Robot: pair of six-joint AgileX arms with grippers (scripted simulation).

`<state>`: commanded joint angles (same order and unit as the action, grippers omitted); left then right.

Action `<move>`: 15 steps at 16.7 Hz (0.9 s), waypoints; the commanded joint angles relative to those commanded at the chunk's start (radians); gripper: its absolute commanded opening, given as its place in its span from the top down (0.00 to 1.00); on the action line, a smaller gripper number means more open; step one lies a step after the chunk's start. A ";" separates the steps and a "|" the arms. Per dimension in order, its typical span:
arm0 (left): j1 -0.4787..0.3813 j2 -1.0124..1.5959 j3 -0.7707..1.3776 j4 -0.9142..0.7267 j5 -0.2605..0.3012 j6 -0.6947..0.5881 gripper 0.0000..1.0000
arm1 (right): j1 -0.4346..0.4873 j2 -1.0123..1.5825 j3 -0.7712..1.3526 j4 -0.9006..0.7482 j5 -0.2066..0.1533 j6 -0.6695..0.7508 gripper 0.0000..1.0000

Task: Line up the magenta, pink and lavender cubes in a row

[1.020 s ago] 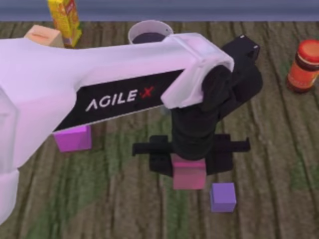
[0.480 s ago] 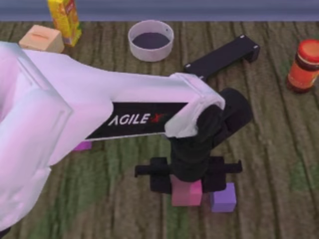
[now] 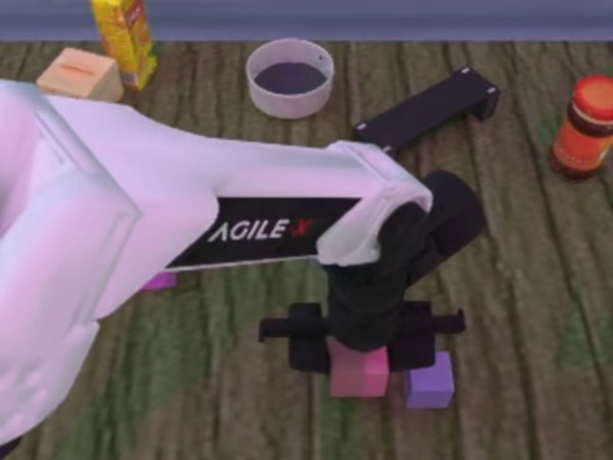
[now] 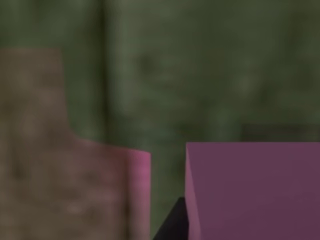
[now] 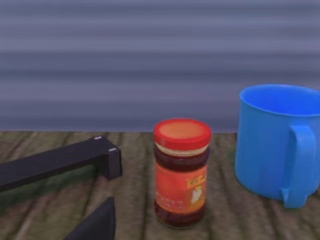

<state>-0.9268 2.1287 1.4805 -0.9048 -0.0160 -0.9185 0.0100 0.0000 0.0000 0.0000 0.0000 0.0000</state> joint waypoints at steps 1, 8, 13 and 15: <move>0.000 0.000 0.000 0.000 0.000 0.000 0.47 | 0.000 0.000 0.000 0.000 0.000 0.000 0.00; 0.000 0.000 0.000 0.000 0.000 0.000 0.00 | 0.000 0.000 0.000 0.000 0.000 0.000 0.00; 0.000 0.000 0.000 0.000 0.000 0.000 0.00 | 0.000 0.000 0.000 0.000 0.000 0.000 0.00; 0.000 0.000 0.000 0.000 0.000 0.000 0.00 | 0.000 0.000 0.000 0.000 0.000 0.000 0.00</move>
<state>-0.9268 2.1287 1.4805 -0.9048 -0.0160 -0.9185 0.0100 0.0000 0.0000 0.0000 0.0000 0.0000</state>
